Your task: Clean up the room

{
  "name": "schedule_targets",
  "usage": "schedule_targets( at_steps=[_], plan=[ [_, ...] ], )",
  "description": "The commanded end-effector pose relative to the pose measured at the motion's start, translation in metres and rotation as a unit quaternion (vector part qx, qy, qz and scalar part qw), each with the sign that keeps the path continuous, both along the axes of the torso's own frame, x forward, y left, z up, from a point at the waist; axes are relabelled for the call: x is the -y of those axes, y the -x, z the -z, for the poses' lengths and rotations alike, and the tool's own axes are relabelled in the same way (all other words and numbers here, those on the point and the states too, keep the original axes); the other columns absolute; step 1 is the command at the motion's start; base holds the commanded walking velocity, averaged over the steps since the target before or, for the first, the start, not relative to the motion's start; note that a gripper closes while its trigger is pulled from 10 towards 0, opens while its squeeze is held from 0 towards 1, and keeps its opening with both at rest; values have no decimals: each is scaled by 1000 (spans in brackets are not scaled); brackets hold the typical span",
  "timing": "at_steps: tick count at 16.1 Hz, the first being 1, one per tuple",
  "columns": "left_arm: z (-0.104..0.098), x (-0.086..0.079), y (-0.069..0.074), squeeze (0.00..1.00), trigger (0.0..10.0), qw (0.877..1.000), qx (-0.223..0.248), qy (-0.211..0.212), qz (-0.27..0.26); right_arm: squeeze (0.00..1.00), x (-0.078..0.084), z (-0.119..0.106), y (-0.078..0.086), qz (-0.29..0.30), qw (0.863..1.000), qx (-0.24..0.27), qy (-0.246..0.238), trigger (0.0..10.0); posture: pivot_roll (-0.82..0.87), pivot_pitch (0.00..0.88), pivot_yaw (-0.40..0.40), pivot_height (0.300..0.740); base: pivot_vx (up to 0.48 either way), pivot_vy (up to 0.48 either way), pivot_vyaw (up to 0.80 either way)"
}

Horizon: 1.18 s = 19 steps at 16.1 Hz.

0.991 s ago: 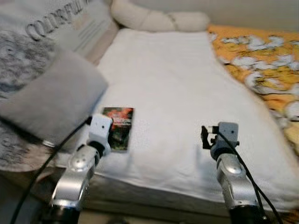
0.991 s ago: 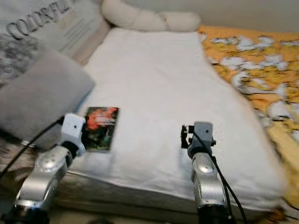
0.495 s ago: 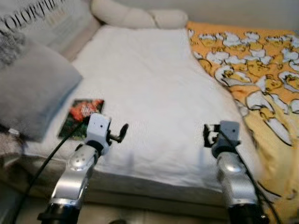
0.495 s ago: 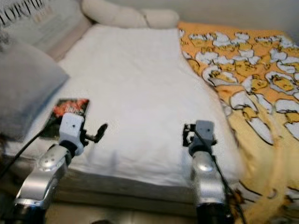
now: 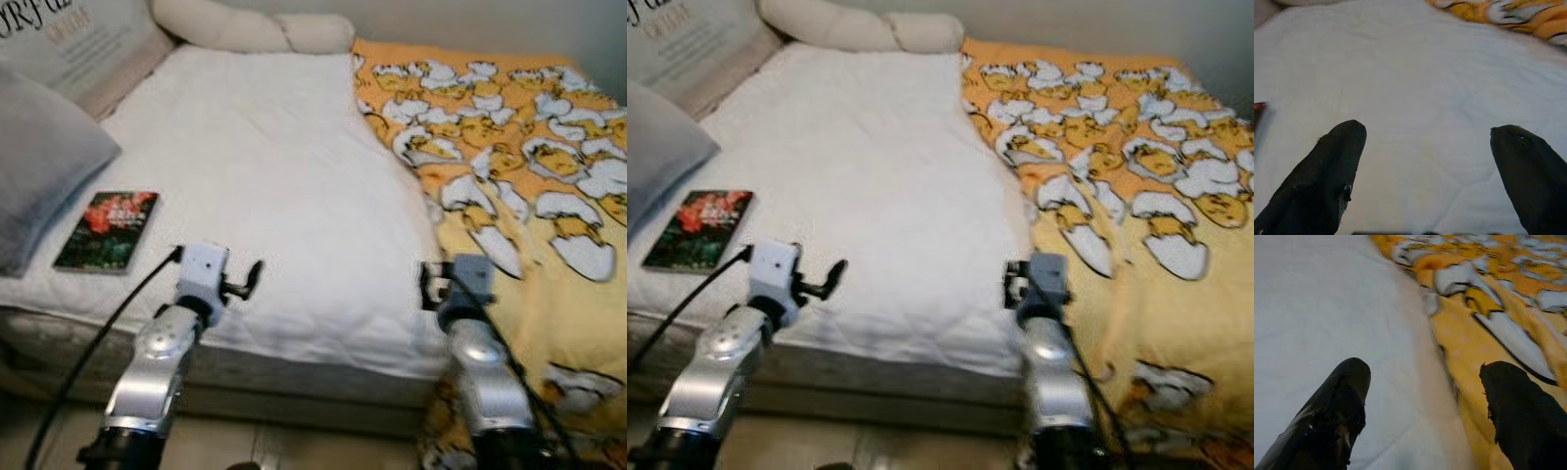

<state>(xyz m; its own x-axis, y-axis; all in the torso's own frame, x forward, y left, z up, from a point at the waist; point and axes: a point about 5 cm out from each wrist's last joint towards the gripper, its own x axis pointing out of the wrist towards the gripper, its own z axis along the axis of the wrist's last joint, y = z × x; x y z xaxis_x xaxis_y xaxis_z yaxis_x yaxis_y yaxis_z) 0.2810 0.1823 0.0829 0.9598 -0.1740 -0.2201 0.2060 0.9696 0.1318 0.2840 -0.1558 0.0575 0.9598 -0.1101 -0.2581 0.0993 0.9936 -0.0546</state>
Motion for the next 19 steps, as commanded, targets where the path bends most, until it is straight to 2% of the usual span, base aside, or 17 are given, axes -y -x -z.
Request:
schedule_targets(
  at_steps=[1,6,10,16,18,19],
  plan=[
    [-6,2,-6,129,10000,1000,13,1,-11,0,5,-4,-2,1,1000,5,9,10000,63,0,16,740,0,0,0],
    [-7,2,-6,165,10000,1000,17,19,2,0,-1,-7,-3,-16,1000,9,5,10000,61,0,19,740,0,0,0],
    [-7,2,-6,176,10000,1000,17,22,4,0,-1,-6,-3,-17,1000,5,6,10000,62,0,18,740,279,0,-800],
    [-6,2,-5,180,10000,1000,19,22,4,0,-3,-7,-5,-30,999,7,17,10000,62,0,15,740,301,0,0],
    [-6,2,-5,180,10000,1000,19,22,4,0,-4,-6,-5,-47,998,0,33,10000,61,0,16,740,302,0,0],
    [-6,2,-5,173,10000,1000,19,22,4,0,-5,-5,-5,-48,998,-1,36,10000,62,0,15,740,296,0,800]
  ],
)
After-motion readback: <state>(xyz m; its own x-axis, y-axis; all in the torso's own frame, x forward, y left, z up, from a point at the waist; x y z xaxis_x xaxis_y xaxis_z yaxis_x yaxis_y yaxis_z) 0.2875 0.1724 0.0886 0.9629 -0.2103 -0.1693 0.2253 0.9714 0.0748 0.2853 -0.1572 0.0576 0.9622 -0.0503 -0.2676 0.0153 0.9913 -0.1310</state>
